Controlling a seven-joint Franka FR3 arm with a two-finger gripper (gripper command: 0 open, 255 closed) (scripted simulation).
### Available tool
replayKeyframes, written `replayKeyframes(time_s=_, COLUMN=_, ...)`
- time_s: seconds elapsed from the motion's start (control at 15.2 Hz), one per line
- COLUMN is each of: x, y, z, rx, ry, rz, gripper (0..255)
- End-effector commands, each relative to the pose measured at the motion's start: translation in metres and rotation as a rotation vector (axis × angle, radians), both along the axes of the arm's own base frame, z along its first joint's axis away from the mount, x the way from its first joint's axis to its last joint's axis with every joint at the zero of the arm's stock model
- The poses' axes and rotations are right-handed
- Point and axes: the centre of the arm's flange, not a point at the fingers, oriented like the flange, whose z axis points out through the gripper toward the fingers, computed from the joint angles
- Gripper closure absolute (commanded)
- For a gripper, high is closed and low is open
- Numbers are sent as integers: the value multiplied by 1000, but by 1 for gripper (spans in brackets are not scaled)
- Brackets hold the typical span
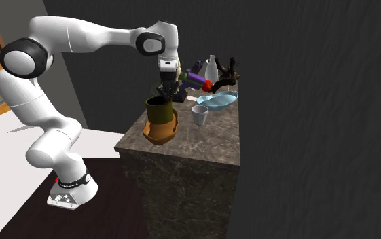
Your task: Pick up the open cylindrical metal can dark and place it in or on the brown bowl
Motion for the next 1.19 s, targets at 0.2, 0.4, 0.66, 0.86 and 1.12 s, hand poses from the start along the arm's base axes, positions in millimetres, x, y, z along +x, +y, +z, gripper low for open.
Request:
replayKeyframes(time_s=0.2, x=0, y=0, z=-11, rx=0, ry=-1, rz=0, gripper=255)
replayKeyframes(time_s=0.4, x=0, y=0, z=-11, rx=0, ry=-1, rz=0, gripper=255)
replayKeyframes(time_s=0.66, x=0, y=0, z=-11, rx=0, ry=-1, rz=0, gripper=0)
replayKeyframes(time_s=0.86, x=0, y=0, z=-11, rx=0, ry=-1, rz=0, gripper=0)
replayKeyframes(time_s=1.12, x=3, y=0, z=39, rx=0, ry=-1, rz=0, gripper=0)
